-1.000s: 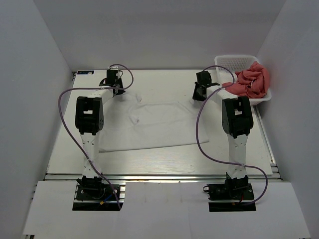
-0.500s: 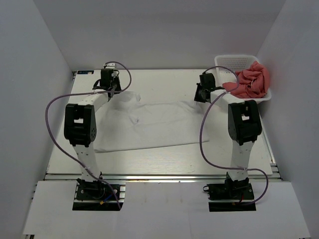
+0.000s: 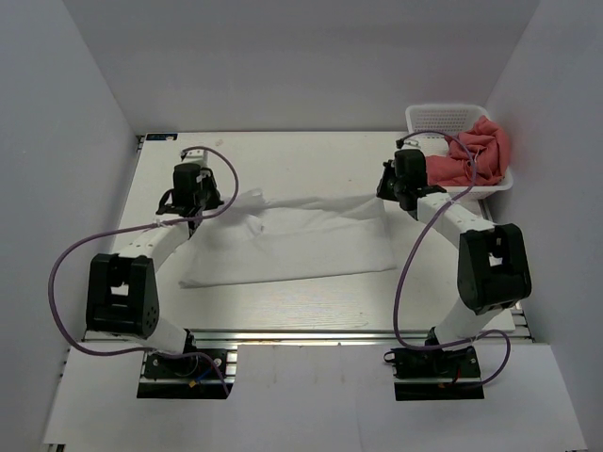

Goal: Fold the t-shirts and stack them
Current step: Fold the other side of the tshirt into a rectangle

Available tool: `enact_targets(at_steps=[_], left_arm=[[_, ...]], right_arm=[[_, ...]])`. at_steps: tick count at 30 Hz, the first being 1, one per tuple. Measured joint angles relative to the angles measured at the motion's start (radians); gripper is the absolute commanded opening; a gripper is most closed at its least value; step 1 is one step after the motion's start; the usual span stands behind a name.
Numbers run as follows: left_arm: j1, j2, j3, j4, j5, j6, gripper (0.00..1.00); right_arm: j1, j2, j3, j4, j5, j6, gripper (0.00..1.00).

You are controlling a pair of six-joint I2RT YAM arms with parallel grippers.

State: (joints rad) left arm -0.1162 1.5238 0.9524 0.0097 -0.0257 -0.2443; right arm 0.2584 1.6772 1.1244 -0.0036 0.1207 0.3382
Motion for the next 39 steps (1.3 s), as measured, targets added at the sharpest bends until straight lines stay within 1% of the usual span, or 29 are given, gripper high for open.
enact_targets(at_steps=[3, 10, 14, 21, 26, 30, 35, 39], left_arm=[[0.0, -0.066, -0.083, -0.001, 0.002, -0.013, 0.0], [0.0, -0.281, -0.275, 0.005, -0.002, -0.058, 0.0], [-0.001, -0.356, -0.325, -0.011, -0.021, -0.077, 0.0], [-0.002, -0.365, -0.311, -0.028, -0.045, -0.093, 0.0], [-0.002, -0.274, -0.189, -0.056, -0.064, -0.09, 0.0], [-0.002, -0.23, -0.138, -0.059, -0.068, -0.085, 0.0], [-0.002, -0.234, -0.151, -0.076, -0.069, -0.08, 0.0], [-0.002, -0.318, -0.283, -0.062, -0.055, -0.104, 0.0]], right_arm=[[0.0, -0.015, -0.037, 0.003, -0.004, -0.006, 0.0], [0.0, -0.063, -0.076, 0.005, -0.003, -0.009, 0.0], [0.0, -0.082, -0.074, 0.005, 0.0, -0.021, 0.0], [0.0, -0.081, -0.026, -0.027, 0.008, -0.048, 0.0], [0.0, -0.061, 0.032, -0.05, 0.005, -0.06, 0.0], [0.0, -0.048, 0.045, -0.063, 0.005, -0.063, 0.0], [0.0, -0.047, 0.04, -0.075, 0.007, -0.061, 0.0], [0.0, -0.047, 0.006, -0.074, 0.01, -0.057, 0.0]])
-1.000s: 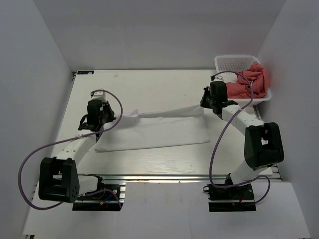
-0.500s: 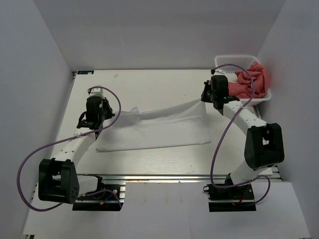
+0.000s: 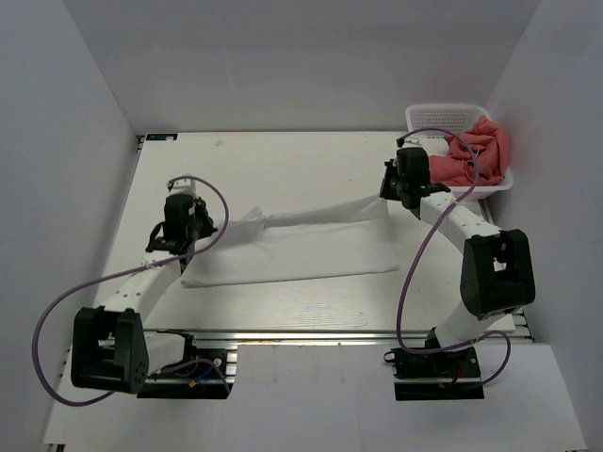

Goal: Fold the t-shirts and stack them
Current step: Fold the other side of the tshirt into a rectangle

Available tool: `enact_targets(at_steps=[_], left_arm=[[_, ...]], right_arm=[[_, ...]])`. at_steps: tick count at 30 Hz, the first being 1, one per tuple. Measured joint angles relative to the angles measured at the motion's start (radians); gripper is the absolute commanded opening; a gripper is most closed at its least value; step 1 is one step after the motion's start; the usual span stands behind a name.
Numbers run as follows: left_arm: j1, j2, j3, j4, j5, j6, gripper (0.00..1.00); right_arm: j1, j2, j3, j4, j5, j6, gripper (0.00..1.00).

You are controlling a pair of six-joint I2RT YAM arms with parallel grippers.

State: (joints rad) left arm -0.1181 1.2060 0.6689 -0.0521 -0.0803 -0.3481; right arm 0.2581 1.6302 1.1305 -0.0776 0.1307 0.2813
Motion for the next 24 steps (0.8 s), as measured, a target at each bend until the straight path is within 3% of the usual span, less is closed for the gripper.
enact_targets(at_steps=[6, 11, 12, 14, 15, 16, 19, 21, 24], left_arm=[[0.0, -0.134, -0.243, 0.0, 0.05, -0.069, 0.0], [-0.002, -0.148, -0.314, -0.013, 0.068, -0.104, 0.0], [-0.002, -0.148, -0.319, -0.012, 0.07, -0.111, 0.0], [-0.002, -0.144, -0.321, -0.016, 0.07, -0.128, 0.0], [-0.002, -0.137, -0.319, -0.019, 0.069, -0.137, 0.0], [-0.002, -0.124, -0.313, -0.033, 0.066, -0.144, 0.05], [-0.002, -0.067, -0.265, -0.104, 0.056, -0.157, 0.35], [-0.002, -0.037, -0.223, -0.162, 0.043, -0.164, 0.66], [-0.002, -0.04, -0.17, -0.241, 0.031, -0.172, 1.0]], right_arm=[[0.0, -0.01, -0.09, -0.001, 0.024, 0.02, 0.0], [-0.001, -0.061, -0.193, 0.005, 0.035, 0.056, 0.0], [-0.001, -0.07, -0.212, 0.01, 0.04, 0.063, 0.05], [-0.001, -0.076, -0.243, 0.016, 0.05, 0.087, 0.44], [-0.001, -0.076, -0.257, 0.02, 0.054, 0.097, 0.47], [-0.001, -0.076, -0.269, 0.02, 0.06, 0.1, 0.5], [-0.001, -0.076, -0.288, 0.014, 0.079, 0.116, 0.58], [-0.002, -0.08, -0.29, 0.003, 0.107, 0.131, 0.68], [-0.002, -0.121, -0.297, -0.024, 0.148, 0.144, 0.85]])
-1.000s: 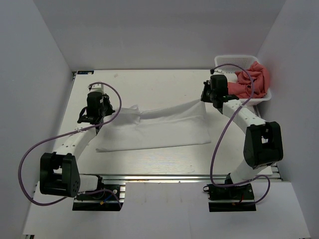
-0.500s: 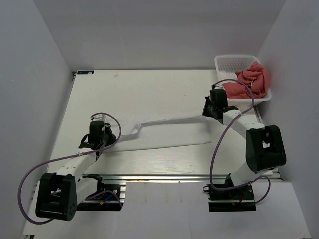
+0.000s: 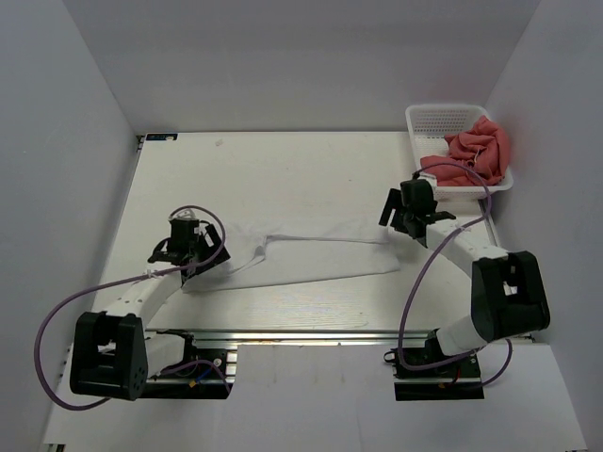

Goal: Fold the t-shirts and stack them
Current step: Fold the other side of the tshirt into a rectangle, then rotate the tshirt 90 degrees

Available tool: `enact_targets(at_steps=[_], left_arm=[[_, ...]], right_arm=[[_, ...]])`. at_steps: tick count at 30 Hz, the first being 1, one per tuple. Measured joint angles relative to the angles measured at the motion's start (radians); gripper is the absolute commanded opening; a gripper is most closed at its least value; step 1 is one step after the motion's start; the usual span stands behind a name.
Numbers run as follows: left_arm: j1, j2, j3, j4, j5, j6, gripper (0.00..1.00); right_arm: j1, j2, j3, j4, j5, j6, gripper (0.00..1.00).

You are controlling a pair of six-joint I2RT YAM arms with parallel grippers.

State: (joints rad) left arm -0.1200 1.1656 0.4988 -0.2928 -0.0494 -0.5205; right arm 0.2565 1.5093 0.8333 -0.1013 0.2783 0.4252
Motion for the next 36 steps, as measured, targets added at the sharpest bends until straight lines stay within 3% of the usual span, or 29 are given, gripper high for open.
enact_targets(at_steps=[6, 11, 19, 26, 31, 36], left_arm=[[0.0, -0.057, 0.095, -0.097, -0.01, -0.007, 1.0], [0.0, -0.004, 0.136, -0.023, 0.079, 0.0, 1.0], [-0.046, 0.275, 0.214, 0.159, 0.29, 0.007, 1.0], [-0.065, 0.422, 0.295, 0.147, 0.269, -0.005, 1.0], [-0.052, 0.56, 0.459, 0.103, 0.25, -0.031, 1.0], [-0.053, 0.839, 0.836, 0.02, 0.243, -0.01, 1.0]], right_arm=[[0.001, -0.137, 0.0, 0.006, -0.039, -0.019, 0.9], [0.021, -0.137, 0.0, 0.042, -0.21, -0.044, 0.9], [0.082, 0.038, 0.004, 0.141, -0.464, -0.019, 0.9], [0.072, 0.172, 0.026, 0.164, -0.485, 0.028, 0.9], [0.071, 0.144, -0.035, 0.216, -0.496, 0.035, 0.9], [0.11, -0.009, -0.182, 0.203, -0.526, 0.01, 0.9]])
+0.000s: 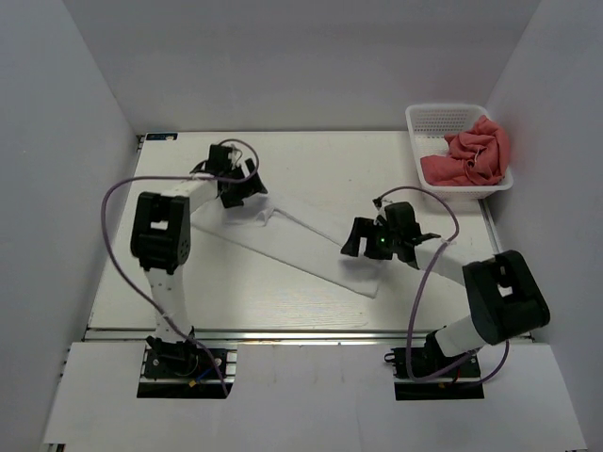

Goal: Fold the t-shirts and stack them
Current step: Rotate the tshirt 90 degrees

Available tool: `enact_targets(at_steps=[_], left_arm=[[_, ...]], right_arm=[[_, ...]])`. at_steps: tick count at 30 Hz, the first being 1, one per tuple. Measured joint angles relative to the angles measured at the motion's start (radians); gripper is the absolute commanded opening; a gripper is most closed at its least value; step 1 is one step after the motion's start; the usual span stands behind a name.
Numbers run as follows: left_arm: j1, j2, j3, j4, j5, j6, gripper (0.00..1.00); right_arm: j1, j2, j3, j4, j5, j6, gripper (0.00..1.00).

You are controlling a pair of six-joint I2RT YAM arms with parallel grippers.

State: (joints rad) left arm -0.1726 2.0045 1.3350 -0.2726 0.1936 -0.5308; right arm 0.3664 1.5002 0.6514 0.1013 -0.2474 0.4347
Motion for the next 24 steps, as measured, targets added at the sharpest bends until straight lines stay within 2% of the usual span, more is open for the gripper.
enact_targets(at_steps=[5, 8, 10, 16, 24], left_arm=[[-0.004, 0.336, 0.523, -0.118, 0.044, 0.051, 1.0], [-0.013, 0.557, 0.883, -0.166, 0.116, 0.088, 1.0], [-0.018, 0.652, 1.02, -0.146, 0.175, 0.095, 1.0], [-0.046, 0.724, 1.076, -0.027, 0.288, 0.078, 1.0], [-0.068, 0.793, 1.123, 0.111, 0.339, 0.028, 1.0]], right_arm=[[0.127, -0.14, -0.074, -0.15, -0.064, -0.068, 0.9], [0.236, -0.165, -0.076, -0.221, -0.104, -0.116, 0.9], [0.31, -0.158, -0.07, -0.229, -0.131, -0.145, 0.9], [0.509, 0.024, 0.067, -0.188, -0.225, -0.244, 0.9], [0.714, 0.305, 0.384, -0.179, -0.303, -0.389, 0.9]])
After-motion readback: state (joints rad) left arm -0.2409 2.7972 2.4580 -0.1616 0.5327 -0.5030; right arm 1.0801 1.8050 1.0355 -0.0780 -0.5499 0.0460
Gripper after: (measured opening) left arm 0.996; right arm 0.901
